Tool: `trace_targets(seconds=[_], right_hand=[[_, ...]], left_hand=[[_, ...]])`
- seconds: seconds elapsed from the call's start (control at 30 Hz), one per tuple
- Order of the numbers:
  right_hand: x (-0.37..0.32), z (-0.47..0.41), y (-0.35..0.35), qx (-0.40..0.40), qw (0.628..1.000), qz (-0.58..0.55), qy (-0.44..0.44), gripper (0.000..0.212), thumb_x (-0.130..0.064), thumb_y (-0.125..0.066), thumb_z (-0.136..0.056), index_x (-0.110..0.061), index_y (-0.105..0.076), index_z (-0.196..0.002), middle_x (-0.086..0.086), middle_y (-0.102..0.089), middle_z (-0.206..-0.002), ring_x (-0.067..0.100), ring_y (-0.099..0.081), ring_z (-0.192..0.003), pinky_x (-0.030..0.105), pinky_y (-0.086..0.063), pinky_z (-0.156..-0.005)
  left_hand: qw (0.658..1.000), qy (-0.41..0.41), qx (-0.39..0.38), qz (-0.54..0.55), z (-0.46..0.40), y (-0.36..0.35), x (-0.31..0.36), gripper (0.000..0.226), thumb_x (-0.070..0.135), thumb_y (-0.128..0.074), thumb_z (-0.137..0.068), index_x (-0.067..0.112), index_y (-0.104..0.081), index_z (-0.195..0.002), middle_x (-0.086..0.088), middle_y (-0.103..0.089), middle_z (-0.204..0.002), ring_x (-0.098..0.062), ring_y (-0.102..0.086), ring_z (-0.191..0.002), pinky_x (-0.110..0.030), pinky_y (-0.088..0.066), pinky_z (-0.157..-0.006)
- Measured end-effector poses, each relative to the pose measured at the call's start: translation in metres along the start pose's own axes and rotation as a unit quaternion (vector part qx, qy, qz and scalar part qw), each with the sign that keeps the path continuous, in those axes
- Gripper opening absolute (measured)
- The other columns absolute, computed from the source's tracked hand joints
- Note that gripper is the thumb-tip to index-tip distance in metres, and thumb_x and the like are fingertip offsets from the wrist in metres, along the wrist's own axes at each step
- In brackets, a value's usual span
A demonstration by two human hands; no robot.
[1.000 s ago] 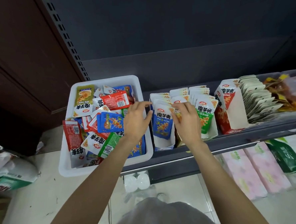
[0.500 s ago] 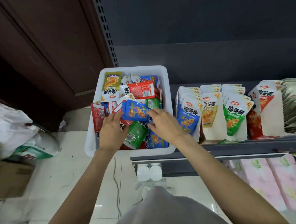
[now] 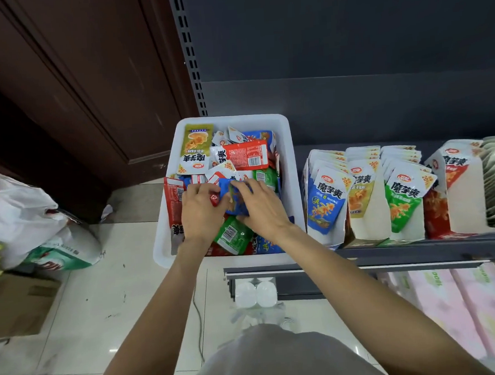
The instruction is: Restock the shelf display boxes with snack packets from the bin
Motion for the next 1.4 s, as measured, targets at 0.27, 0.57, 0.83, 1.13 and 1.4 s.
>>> trace_targets(seconds=[0.27,0.57,0.83,1.13,1.4], right_hand=[[0.024,0.059,0.094,0.172,0.947,-0.246,-0.115,0.07,-0.034,-0.068,-0.084,-0.02,-0.034,-0.142,0.002,-0.032,-0.147,0.014,-0.03,-0.135,0.03,-0.032,-0.108],[0.102,0.113,0.122,0.222,0.757,-0.532,-0.306,0.026,-0.011,-0.065,-0.088,-0.011,-0.059,-0.113,-0.004,-0.069,-0.092,0.005,-0.066,-0.074,0.023,-0.056,-0.054],[0.141,0.176,0.21,0.34,0.876,-0.134,-0.316,0.028,-0.027,-0.063,-0.09,-0.008,-0.063,-0.11,0.012,-0.072,-0.09,0.027,-0.069,-0.077,0.041,-0.055,-0.071],[0.117,0.106,0.139,0.2,0.954,0.006,-0.223,0.011,-0.013,-0.063,-0.088,-0.008,-0.064,-0.098,0.013,-0.068,-0.079,0.032,-0.063,-0.07,0.032,-0.047,-0.058],[0.131,0.096,0.09,0.237,0.946,-0.01,-0.219,0.017,0.002,-0.066,-0.08,-0.002,-0.064,-0.097,0.015,-0.064,-0.093,0.033,-0.064,-0.075,0.035,-0.052,-0.056]], left_hand=[[0.944,0.048,0.041,0.323,0.02,0.037,0.024,0.01,0.017,-0.062,-0.09,0.014,-0.06,-0.099,0.005,-0.07,-0.09,-0.006,-0.068,-0.083,-0.026,-0.055,-0.068],[0.872,0.049,-0.168,0.457,0.029,-0.025,0.087,0.01,0.006,-0.061,-0.088,0.014,-0.058,-0.094,0.006,-0.072,-0.086,-0.01,-0.068,-0.084,-0.021,-0.053,-0.07],[0.97,-0.127,-0.161,0.133,0.038,-0.077,0.125,0.042,0.028,-0.071,-0.082,0.02,-0.056,-0.12,0.003,-0.058,-0.114,-0.011,-0.054,-0.101,-0.027,-0.047,-0.086],[0.972,-0.162,-0.17,-0.002,0.039,-0.101,0.13,0.066,0.029,-0.067,-0.085,0.02,-0.036,-0.142,-0.003,-0.042,-0.131,-0.02,-0.036,-0.125,-0.026,-0.035,-0.099],[0.973,-0.165,-0.163,-0.004,0.038,-0.101,0.131,0.067,0.026,-0.067,-0.085,0.017,-0.035,-0.143,-0.002,-0.041,-0.129,-0.019,-0.036,-0.124,-0.026,-0.033,-0.102]])
Point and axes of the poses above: each hand's wrist, its own z-axis away from the middle knuckle, its own y-axis out of the back of the hand, x = y × z, the point moved 9 cm from there along -z, towards the middle knuckle
